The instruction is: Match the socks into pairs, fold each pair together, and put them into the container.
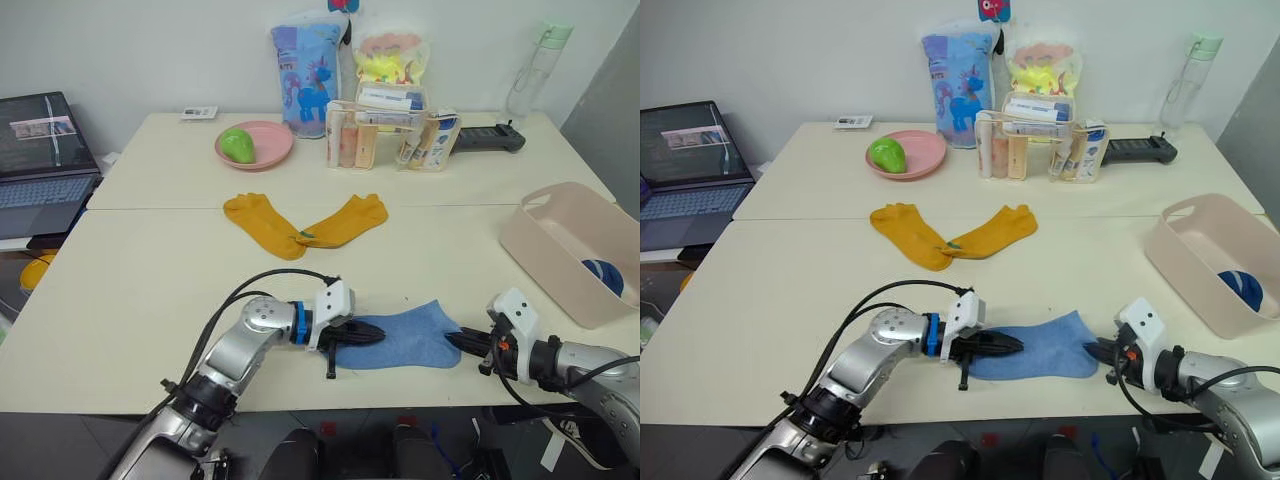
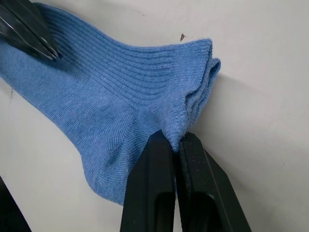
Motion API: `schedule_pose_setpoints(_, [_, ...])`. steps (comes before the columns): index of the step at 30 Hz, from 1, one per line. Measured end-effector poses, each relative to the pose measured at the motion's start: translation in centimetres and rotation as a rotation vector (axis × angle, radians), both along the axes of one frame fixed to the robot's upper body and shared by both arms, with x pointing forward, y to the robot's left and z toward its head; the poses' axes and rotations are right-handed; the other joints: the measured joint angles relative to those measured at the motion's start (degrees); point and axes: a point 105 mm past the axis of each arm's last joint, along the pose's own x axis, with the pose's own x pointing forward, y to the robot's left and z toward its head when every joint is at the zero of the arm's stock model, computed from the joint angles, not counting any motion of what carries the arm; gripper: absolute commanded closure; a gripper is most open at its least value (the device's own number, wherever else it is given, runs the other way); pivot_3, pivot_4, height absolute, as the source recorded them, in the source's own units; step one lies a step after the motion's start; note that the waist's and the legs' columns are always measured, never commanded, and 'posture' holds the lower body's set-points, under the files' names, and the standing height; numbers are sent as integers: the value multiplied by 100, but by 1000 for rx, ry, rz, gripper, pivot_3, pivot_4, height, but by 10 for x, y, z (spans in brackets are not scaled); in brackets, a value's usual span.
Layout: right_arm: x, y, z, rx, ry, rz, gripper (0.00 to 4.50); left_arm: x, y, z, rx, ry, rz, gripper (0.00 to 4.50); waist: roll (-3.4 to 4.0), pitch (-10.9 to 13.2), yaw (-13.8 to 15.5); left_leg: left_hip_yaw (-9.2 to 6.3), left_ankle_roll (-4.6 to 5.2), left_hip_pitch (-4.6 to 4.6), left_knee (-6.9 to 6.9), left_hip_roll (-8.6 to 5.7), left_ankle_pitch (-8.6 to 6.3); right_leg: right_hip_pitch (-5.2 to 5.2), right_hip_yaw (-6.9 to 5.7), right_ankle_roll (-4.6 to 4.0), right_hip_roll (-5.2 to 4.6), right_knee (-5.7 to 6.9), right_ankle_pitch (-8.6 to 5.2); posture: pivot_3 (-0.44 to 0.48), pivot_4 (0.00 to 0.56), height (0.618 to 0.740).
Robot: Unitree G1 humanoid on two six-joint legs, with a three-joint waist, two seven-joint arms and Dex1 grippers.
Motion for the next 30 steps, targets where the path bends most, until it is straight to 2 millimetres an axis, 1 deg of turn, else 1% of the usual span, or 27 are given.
schedule_pose_setpoints(2, [-1,1,1,5,3,0,4500,2,1,-6,34,-6,1,4483,0,0,0,-1,0,0,0,0,0,0,0,0,0,0,0,0,150,740])
schedule_pose_setpoints(4, [0,3,6,15,-5,3,4500,4,1,-6,47,-18,-3,4483,0,0,0,-1,0,0,1,0,0,0,1,0,0,0,0,0,150,740])
schedule_pose_setpoints(7, [0,5,18,57,-21,8,4500,5,0,-6,58,-18,-2,4483,0,0,-1,-2,0,0,1,0,0,1,-1,0,0,0,0,0,150,740])
schedule_pose_setpoints(9, [-2,10,27,101,-17,28,4500,5,1,-6,63,-21,-3,4483,0,0,-1,-2,0,1,1,0,0,2,0,0,0,1,0,0,150,740])
schedule_pose_setpoints(11, [-5,18,35,164,-1,60,4500,5,1,-6,65,-28,-4,4483,0,0,-1,-2,0,1,1,0,0,2,0,0,-1,2,0,0,150,740])
schedule_pose_setpoints(14, [-10,37,52,281,24,137,4500,5,1,-7,67,-27,-2,4483,0,-1,-1,-2,1,1,1,2,0,3,0,0,-1,2,0,0,150,740])
schedule_pose_setpoints(17, [-9,55,62,365,37,189,4500,5,2,-7,63,-26,5,4483,0,-1,-3,-3,1,1,1,2,0,2,-1,0,-2,2,0,0,150,740])
schedule_pose_setpoints(20, [-7,70,60,387,56,220,4500,5,2,-7,52,-23,26,4483,1,-1,-10,-3,0,1,1,1,0,0,0,0,-2,3,0,0,150,740])
schedule_pose_setpoints(25, [-4,79,58,392,77,245,4500,3,8,-4,42,4,60,4483,1,-1,-19,-3,0,1,1,1,0,-1,-1,0,-2,4,0,0,150,740])
schedule_pose_setpoints(27, [-4,83,54,383,90,265,4500,0,15,-1,39,30,79,4483,1,-1,-33,-4,0,0,0,3,0,-5,0,0,-1,4,0,0,150,740])
schedule_pose_setpoints(28, [-3,88,51,364,96,286,4500,-3,23,3,58,31,82,4483,-1,0,-65,-4,0,-1,-2,7,0,-9,-1,0,0,7,0,0,150,740])
schedule_pose_setpoints(30, [-2,93,43,336,113,310,4500,-3,36,18,72,10,104,4483,1,0,-107,-5,0,-1,-5,7,0,-10,-1,0,0,8,0,0,150,740])
